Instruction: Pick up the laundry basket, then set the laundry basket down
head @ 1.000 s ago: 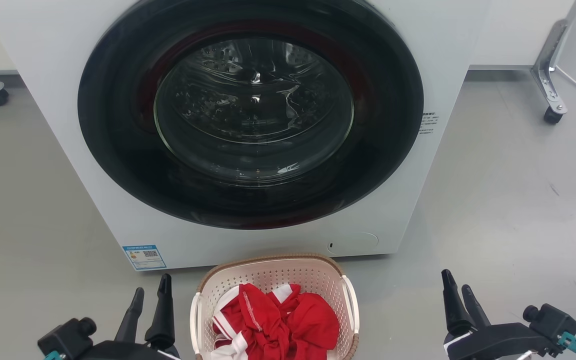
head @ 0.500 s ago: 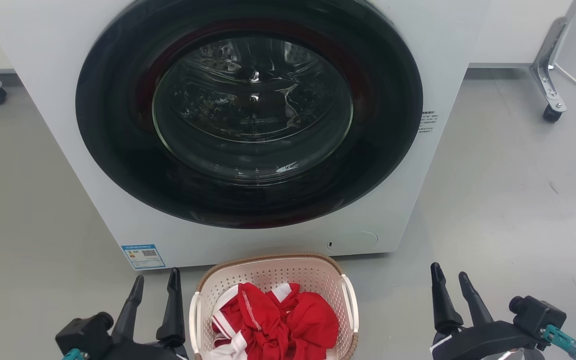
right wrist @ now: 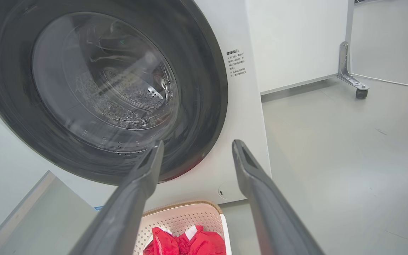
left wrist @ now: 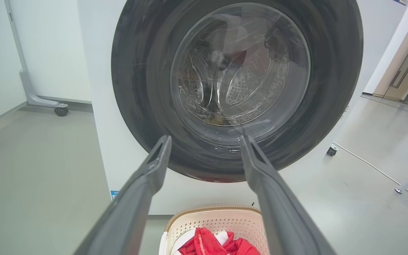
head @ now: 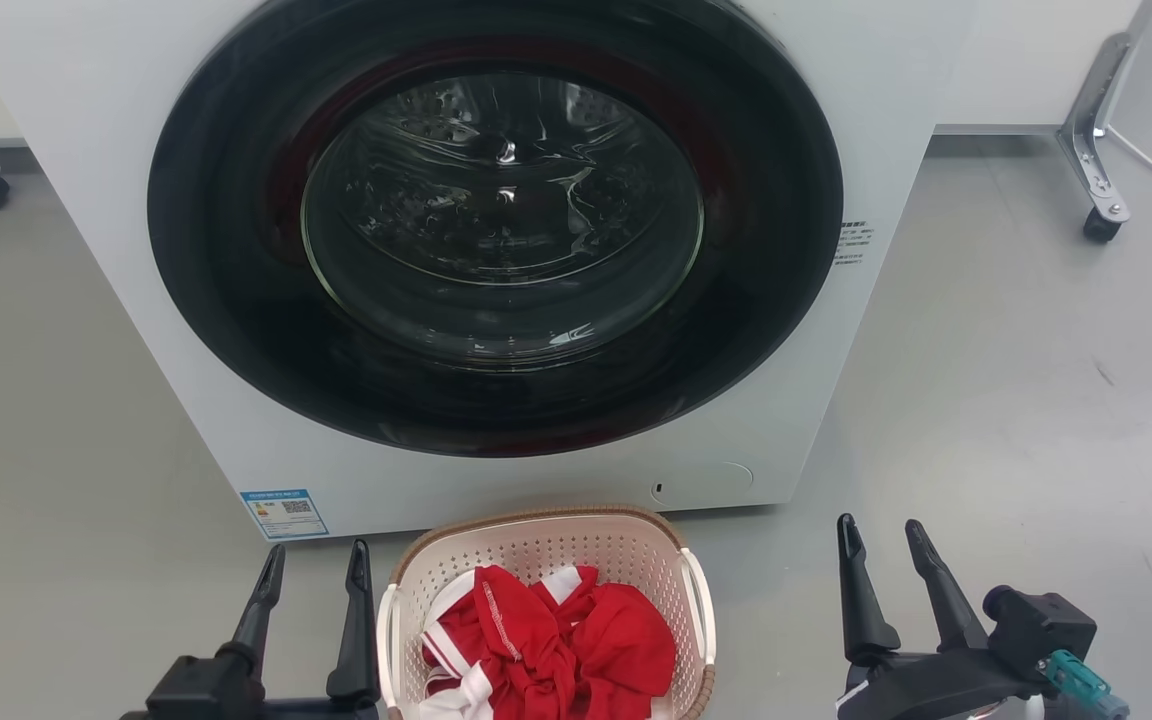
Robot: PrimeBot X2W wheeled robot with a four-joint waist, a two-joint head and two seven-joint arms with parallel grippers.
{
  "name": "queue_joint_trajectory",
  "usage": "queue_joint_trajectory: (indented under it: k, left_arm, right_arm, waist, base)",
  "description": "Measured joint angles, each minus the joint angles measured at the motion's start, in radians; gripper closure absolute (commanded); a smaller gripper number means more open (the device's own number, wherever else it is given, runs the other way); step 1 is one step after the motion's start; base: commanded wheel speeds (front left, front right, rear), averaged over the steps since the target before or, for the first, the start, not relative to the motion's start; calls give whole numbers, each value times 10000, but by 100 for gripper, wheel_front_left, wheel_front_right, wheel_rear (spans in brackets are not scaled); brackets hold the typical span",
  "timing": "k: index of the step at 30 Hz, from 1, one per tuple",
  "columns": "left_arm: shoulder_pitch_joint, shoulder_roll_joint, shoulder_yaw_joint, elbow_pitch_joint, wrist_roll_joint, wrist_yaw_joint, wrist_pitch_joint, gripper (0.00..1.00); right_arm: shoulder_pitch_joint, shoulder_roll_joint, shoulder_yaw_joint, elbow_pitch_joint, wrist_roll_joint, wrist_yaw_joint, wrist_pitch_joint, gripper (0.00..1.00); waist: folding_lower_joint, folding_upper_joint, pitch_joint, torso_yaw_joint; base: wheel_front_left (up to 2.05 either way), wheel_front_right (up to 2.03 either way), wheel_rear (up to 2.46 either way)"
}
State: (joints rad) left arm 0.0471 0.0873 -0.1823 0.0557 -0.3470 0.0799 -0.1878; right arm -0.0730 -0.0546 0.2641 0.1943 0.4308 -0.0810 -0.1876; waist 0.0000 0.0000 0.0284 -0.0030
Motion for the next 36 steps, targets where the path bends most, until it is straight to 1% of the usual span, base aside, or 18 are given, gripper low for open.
queue_joint_trajectory:
  k: [2, 4, 9, 12, 13, 16, 17, 19, 36]
  left_arm:
    - [66, 0, -4, -42, 240, 48, -77, 0]
    - [88, 0, -6, -86, 433, 84, -117, 0]
    - [265, 0, -44, -265, 1097, 182, -278, 0]
    - [298, -4, -82, -382, 1423, 270, -397, 0]
    - [347, -8, -86, -430, 1593, 276, -447, 0]
    - [490, -8, -119, -520, 1933, 360, -558, 0]
    - [506, -10, -134, -571, 2034, 387, -591, 0]
    - [569, -17, -142, -631, 2247, 445, -623, 0]
    - [653, -127, -84, -617, 2071, 431, -650, 0]
  right_arm:
    - [2, -2, 52, -52, -245, -82, -56, 0]
    - [8, -4, 71, -77, -422, -86, -94, 0]
    - [18, -6, 226, -209, -1170, -234, -291, 0]
    - [41, -6, 316, -278, -1536, -267, -403, 0]
    - [57, -6, 339, -307, -1714, -332, -437, 0]
    - [78, -6, 393, -378, -2080, -366, -533, 0]
    - [84, -6, 412, -407, -2253, -433, -583, 0]
    - [130, -6, 439, -466, -2485, -435, -621, 0]
    - [313, -2, 337, -581, -2485, -437, -646, 0]
  waist:
    - [0, 0, -10, -7]
    - [0, 0, -16, -10]
    - [0, 0, -58, -21]
    - [0, 0, -91, -25]
    - [0, 0, -103, -25]
    - [0, 0, -136, -28]
    - [0, 0, -146, -30]
    - [0, 0, -164, -33]
    - [0, 0, -165, -77]
  base:
    - [0, 0, 0]
    - [0, 0, 0]
    - [0, 0, 0]
    - [0, 0, 0]
    - [0, 0, 0]
    - [0, 0, 0]
    - [0, 0, 0]
    - [0, 0, 0]
    - [0, 0, 0]
